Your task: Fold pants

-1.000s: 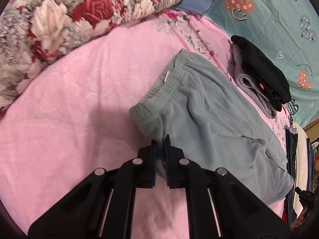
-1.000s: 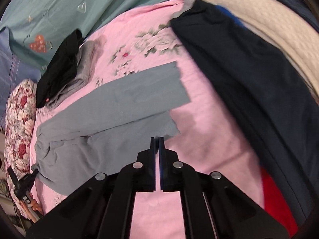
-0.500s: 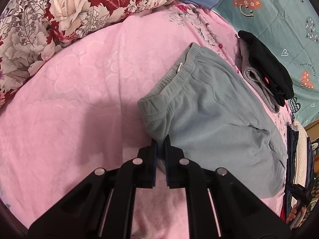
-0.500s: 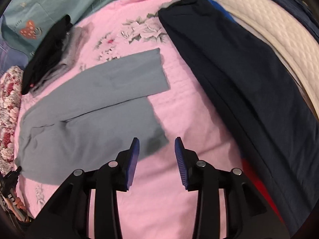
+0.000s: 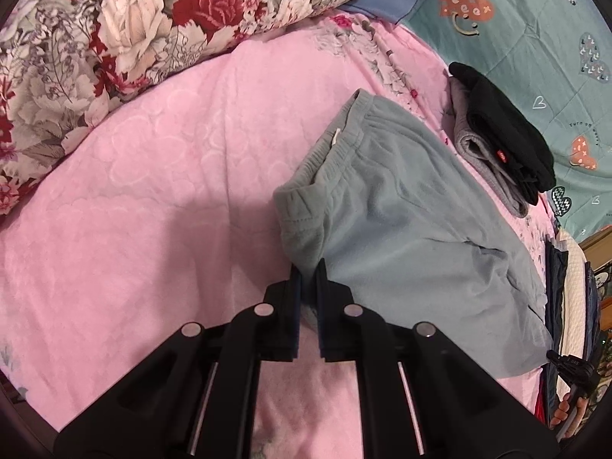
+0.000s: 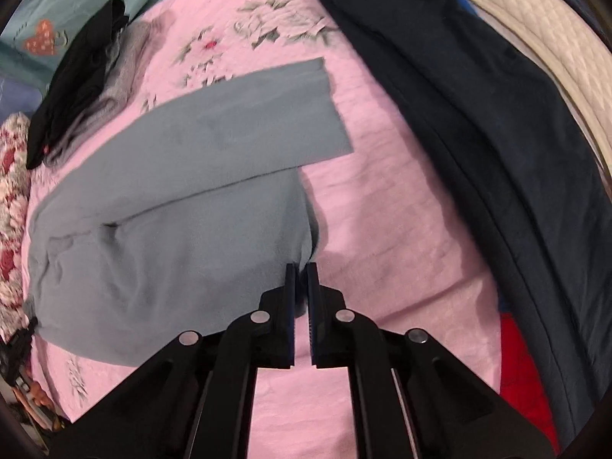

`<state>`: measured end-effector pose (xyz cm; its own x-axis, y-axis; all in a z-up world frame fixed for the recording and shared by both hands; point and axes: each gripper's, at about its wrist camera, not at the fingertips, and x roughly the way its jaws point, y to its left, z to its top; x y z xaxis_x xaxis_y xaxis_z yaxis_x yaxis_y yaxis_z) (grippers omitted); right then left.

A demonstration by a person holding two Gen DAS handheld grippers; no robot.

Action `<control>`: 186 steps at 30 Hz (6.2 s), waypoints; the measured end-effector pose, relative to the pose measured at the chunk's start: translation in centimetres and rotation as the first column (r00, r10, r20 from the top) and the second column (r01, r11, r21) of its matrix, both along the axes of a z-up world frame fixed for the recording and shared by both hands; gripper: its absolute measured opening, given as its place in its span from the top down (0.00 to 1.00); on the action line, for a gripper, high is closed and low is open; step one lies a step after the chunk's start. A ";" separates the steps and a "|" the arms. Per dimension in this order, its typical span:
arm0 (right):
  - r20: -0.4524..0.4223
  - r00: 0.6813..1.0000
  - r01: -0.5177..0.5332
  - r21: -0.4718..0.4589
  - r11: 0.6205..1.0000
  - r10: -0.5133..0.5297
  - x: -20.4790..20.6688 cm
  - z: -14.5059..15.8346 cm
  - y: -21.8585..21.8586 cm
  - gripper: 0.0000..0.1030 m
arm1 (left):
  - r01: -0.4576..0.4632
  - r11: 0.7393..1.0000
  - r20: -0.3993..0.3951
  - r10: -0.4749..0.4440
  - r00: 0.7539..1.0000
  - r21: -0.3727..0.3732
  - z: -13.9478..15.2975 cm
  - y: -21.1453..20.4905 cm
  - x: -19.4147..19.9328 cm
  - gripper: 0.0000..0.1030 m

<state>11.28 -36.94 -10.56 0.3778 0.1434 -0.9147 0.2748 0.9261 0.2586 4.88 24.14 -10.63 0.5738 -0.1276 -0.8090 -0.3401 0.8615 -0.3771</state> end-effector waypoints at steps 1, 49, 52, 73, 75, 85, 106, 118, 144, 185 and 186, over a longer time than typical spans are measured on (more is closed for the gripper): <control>0.023 1.000 0.010 0.014 1.000 -0.010 -0.9 0.9 -0.2 0.95 | 0.004 1.000 0.003 -0.004 1.000 0.001 0.2 -0.1 -0.2 0.93; -0.028 0.999 0.035 -0.134 0.990 -0.039 10.7 -2.1 -2.6 0.94 | 0.266 0.951 -0.111 -0.251 0.962 0.159 -1.0 -7.2 13.5 0.69; -0.051 0.997 0.054 -0.130 0.990 -0.061 11.1 -2.7 -3.1 0.94 | 0.271 0.952 -0.122 -0.255 0.959 0.140 -0.9 -6.8 13.2 0.70; 0.100 0.986 -0.121 -0.098 0.988 0.131 -4.8 3.1 6.1 0.54 | 0.741 0.611 -0.186 -0.722 0.666 0.280 -0.4 -5.5 22.6 0.16; 0.085 0.989 -0.112 -0.105 0.988 0.121 -6.0 3.1 6.3 0.54 | 0.719 0.613 -0.161 -0.714 0.682 0.328 -0.3 -5.4 22.4 0.59; 0.164 0.889 -0.392 -0.213 0.895 0.428 1.5 6.7 16.7 0.54 | 0.625 0.750 0.022 -0.643 0.765 0.216 -0.7 -2.1 22.6 0.92; -0.086 0.415 -0.868 -0.334 0.366 0.906 20.7 -0.4 41.1 0.54 | 0.649 0.731 0.043 -0.670 0.741 0.213 -0.7 -1.9 22.4 0.90; 0.010 0.441 -0.857 -0.293 0.424 0.898 23.7 3.0 40.2 0.94 | 0.576 0.789 0.062 -0.599 0.798 0.211 -0.6 -1.4 23.2 0.90; 0.084 0.397 -0.895 -0.185 0.406 0.914 -0.8 2.5 39.4 0.94 | 0.637 0.714 -0.022 -0.660 0.751 0.290 -0.7 -1.3 1.5 0.87; -0.227 0.974 -0.007 -0.102 0.995 -0.016 21.7 0.3 9.0 0.43 | 0.418 0.905 0.052 -0.415 0.908 -0.074 -2.6 -4.5 2.7 0.97; -0.232 0.972 0.010 -0.102 0.995 -0.033 22.0 0.0 8.9 0.44 | 0.418 0.905 0.054 -0.415 0.908 -0.081 -2.6 -4.4 2.8 0.97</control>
<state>33.25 -28.03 -10.56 0.1543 0.0418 -0.9871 0.3366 0.9371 0.0923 7.63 19.73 -13.22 0.4799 -0.4317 -0.7637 0.0573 0.8841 -0.4638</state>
